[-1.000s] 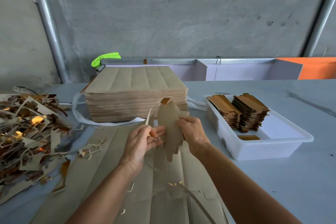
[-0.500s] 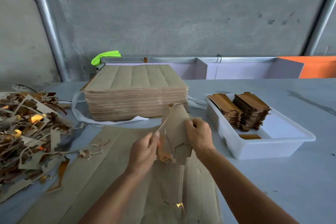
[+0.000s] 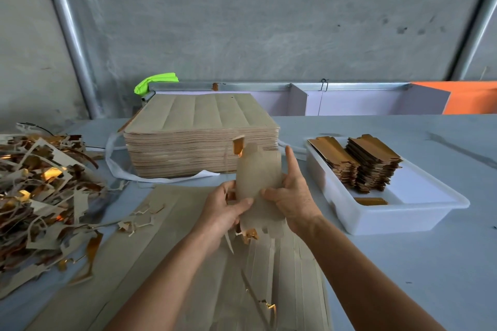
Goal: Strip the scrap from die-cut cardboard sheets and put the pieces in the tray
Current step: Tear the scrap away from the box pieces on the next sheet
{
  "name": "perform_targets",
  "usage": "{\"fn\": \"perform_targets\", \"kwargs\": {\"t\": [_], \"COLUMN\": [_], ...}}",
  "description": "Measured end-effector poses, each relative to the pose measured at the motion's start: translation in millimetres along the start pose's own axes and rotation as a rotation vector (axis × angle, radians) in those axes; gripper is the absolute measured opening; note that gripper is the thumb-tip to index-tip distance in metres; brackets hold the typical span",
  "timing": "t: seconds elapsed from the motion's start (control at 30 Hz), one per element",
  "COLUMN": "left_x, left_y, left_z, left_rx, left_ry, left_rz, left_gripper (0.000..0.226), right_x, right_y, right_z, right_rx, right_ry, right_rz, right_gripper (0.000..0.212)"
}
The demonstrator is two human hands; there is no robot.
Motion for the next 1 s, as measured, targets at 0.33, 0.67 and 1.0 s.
{"fn": "perform_targets", "kwargs": {"t": [0.33, 0.67, 1.0], "left_x": [0.6, 16.6, 15.1], "left_y": [-0.6, -31.8, -91.9], "left_z": [-3.9, -55.9, -24.6], "left_rx": [0.293, 0.454, 0.385], "left_ry": [-0.020, 0.347, 0.213], "left_rz": [0.044, -0.438, -0.627], "left_gripper": [0.053, 0.012, 0.019], "right_x": [-3.2, -10.7, -24.0], "right_y": [7.2, 19.1, -52.2], "right_z": [3.0, 10.3, -0.9], "right_rx": [-0.358, -0.735, -0.108], "right_ry": [0.138, -0.016, 0.331], "right_rz": [-0.124, 0.057, -0.272], "right_gripper": [0.023, 0.035, 0.017]}}
Point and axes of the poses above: each hand's wrist, its own x-axis towards the middle knuckle, its own y-axis out of the palm, z = x × y, the point moved 4 cm from there along x, towards the middle knuckle, and after that the axes turned 4 degrees about z, right-handed, at the moved point
